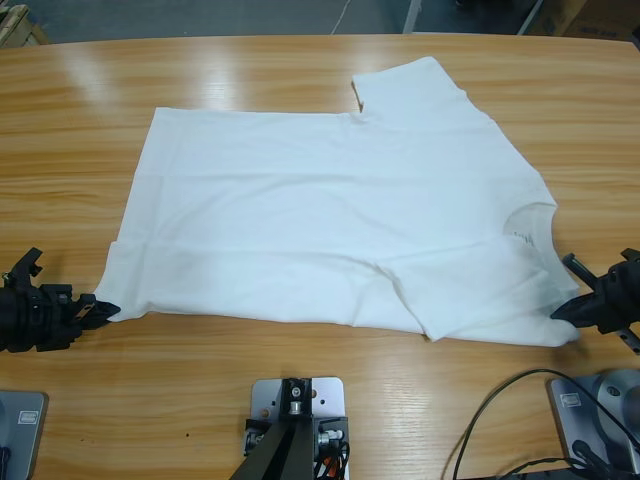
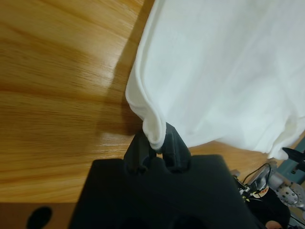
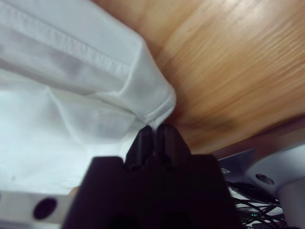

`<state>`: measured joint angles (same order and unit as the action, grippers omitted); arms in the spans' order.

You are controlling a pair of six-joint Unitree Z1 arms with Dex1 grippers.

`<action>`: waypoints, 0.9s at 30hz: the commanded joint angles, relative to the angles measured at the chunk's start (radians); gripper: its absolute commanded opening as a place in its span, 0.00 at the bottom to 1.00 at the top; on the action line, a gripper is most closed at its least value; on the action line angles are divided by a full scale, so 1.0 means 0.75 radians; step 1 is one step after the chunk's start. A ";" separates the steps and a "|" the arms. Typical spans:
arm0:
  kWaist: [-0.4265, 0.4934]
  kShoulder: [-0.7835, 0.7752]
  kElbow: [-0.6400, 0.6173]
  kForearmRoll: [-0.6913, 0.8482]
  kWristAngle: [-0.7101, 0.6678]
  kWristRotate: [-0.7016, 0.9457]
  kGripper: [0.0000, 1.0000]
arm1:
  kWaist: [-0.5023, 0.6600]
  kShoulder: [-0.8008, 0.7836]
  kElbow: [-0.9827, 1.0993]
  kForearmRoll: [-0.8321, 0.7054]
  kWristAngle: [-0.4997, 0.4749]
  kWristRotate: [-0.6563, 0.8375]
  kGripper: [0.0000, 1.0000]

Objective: Fold clothes

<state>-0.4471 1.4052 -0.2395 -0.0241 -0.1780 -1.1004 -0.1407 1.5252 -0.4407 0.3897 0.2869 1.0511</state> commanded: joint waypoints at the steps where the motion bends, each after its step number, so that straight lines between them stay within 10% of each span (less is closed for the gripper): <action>1: 0.088 0.079 -0.023 0.053 0.035 0.000 0.00 | 0.014 0.030 -0.030 0.059 -0.004 -0.039 0.00; 12: 0.111 0.156 -0.048 0.071 0.035 0.015 0.00 | 0.014 0.074 -0.048 0.059 0.020 -0.050 0.00; 15: 0.111 0.137 -0.048 0.086 0.033 0.019 0.00 | 0.014 0.080 -0.074 0.097 0.024 -0.054 0.49; 19: 0.103 0.101 -0.045 0.114 0.025 0.017 0.72 | 0.014 0.059 -0.071 0.116 0.019 -0.057 0.71; 23: 0.085 -0.014 -0.048 0.186 0.025 0.003 0.81 | 0.014 0.046 -0.073 0.141 0.020 -0.057 0.96; 27: 0.085 -0.126 -0.141 0.320 0.025 0.019 0.92 | 0.014 0.017 -0.087 0.172 0.019 -0.056 1.00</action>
<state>-0.3748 1.4112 -0.3027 0.0836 -0.1697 -1.0961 -0.1407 1.5535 -0.4951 0.4792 0.2930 1.0231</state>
